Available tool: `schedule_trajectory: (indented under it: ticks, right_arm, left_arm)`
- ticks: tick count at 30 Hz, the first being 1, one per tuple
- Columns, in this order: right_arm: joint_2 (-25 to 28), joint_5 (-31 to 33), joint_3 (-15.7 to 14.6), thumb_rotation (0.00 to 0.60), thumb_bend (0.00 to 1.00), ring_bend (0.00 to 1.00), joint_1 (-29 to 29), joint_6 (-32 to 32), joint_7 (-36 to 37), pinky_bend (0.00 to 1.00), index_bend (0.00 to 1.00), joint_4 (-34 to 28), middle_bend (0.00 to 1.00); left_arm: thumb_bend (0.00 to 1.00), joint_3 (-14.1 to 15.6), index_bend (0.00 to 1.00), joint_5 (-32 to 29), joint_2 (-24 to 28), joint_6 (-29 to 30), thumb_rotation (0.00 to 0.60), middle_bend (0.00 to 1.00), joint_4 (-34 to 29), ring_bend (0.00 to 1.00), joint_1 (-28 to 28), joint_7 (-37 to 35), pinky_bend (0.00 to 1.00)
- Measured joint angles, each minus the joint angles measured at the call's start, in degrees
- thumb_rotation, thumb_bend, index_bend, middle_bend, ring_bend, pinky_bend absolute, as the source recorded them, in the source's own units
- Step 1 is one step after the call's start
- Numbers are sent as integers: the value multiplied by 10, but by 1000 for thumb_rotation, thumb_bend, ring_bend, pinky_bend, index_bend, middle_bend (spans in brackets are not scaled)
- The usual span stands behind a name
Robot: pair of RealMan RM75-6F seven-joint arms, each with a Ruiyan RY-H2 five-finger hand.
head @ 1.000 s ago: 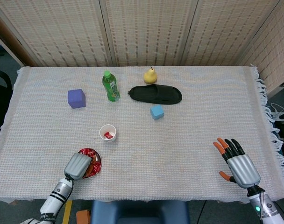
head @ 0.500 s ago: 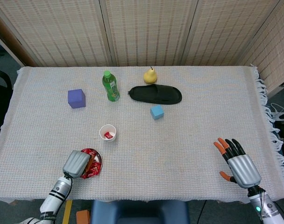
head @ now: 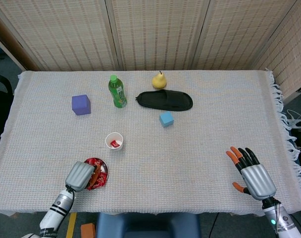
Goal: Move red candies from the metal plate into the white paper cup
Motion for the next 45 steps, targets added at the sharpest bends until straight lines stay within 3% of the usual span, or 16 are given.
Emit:
schedule_trajectory:
  ticks: [6,11,20,25,37,45]
  right_arm:
    - [0,-2,-1,600,95,0,0,0,-2,0,0,-1,0]
    - [1,-4,-3,600,96,0,-1,2,-2,0,0,-3,0]
    - [0,-4,-5,600,96,0,0,-5,-4,0,0,-3,0]
    - [1,-2,-4,600,96,0,0,-5,-6,0,0,-5,0]
    - [3,0,-3,600,95,0,-1,-3,-4,0,0,-5,0]
    - [4,1,-3,600,96,0,-1,-4,-4,0,0,-5,0]
  left_arm:
    - [459,19,185,18,22,2,600,1000,-15,1000,8,-12,1000]
    - [459,28,135,31,33,2,600,1000,-23,1000,12,-17,1000]
    - [460,46,309,70,20,9,600,1000,-15,1000,19,-31,1000]
    - [459,44,353,83,-3,13,600,1000,12,1000,19,-34,1000]
    - [459,24,398,52,-25,-10,600,1000,42,1000,15,-7,1000]
    - [461,20,322,49,-22,-9,600,1000,39,1000,15,-2,1000]
